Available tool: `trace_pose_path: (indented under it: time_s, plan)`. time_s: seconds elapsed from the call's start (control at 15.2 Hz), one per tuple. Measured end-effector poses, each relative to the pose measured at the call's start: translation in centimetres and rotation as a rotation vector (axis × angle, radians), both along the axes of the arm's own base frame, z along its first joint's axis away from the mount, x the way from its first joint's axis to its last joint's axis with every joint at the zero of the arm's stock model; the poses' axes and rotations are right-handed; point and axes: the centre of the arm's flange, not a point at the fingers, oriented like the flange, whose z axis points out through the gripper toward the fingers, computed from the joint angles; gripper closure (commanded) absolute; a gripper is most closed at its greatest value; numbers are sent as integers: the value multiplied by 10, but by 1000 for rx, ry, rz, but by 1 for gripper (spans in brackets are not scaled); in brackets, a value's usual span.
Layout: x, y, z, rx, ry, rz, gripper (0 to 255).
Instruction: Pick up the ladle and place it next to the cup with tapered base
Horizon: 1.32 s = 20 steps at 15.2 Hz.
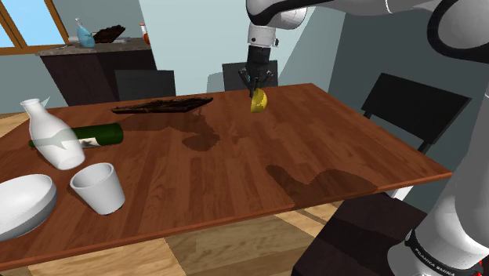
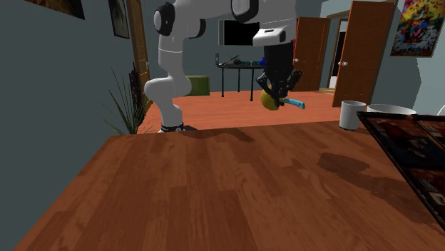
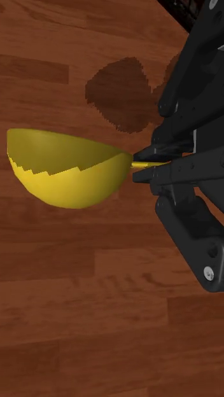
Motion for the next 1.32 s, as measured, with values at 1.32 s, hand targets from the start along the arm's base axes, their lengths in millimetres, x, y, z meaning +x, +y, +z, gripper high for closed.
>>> trace_pose_path:
  time_s: [1.32]
  plan:
    - [-13, 266, -1, -1, 0, 0, 255]
